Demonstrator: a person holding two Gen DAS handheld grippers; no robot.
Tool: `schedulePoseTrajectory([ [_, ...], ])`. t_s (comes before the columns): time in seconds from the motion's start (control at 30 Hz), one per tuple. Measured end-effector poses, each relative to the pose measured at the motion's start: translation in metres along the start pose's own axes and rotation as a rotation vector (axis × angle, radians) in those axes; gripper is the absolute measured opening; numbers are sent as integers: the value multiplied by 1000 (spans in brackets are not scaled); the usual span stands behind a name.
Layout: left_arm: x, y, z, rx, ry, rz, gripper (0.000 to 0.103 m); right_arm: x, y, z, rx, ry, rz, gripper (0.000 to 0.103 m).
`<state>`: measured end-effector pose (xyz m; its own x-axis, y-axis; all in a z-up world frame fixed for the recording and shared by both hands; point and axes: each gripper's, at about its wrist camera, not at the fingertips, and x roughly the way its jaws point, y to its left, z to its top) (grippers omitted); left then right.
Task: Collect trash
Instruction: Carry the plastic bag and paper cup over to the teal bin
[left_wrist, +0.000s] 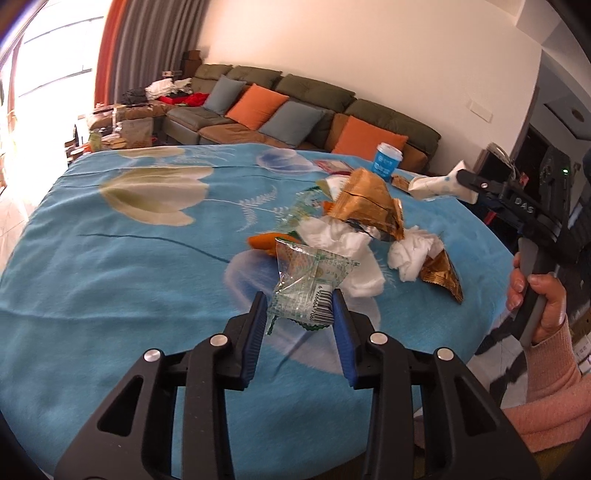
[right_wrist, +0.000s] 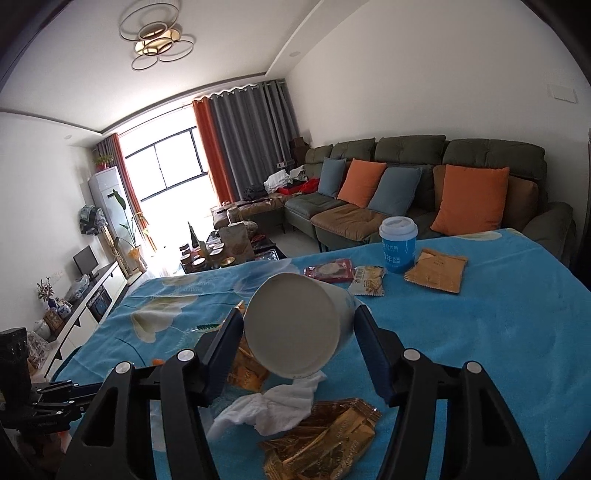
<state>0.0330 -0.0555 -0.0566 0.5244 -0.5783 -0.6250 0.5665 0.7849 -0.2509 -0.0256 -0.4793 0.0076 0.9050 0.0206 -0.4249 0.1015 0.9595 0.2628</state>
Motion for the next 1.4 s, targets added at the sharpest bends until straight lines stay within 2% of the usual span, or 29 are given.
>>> schedulePoseTrajectory([
  [0.2, -23, 17, -6, -33, -37, 20, 35, 0, 27, 5, -16, -5, 113, 60],
  [0.4, -49, 41, -11, -76, -80, 68, 35, 17, 66, 0, -24, 37, 267, 60],
  [0.57, -74, 65, -16, -128, -119, 130, 35, 40, 110, -7, -60, 97, 396, 60],
  [0.97, -140, 133, -40, -269, -203, 294, 35, 87, 234, -17, -175, 228, 644, 60],
  [1.17, -178, 172, -55, -351, -247, 390, 35, 103, 292, -19, -239, 277, 741, 60],
  [1.4, -204, 210, -72, -422, -251, 494, 35, 118, 349, -24, -309, 319, 825, 60],
])
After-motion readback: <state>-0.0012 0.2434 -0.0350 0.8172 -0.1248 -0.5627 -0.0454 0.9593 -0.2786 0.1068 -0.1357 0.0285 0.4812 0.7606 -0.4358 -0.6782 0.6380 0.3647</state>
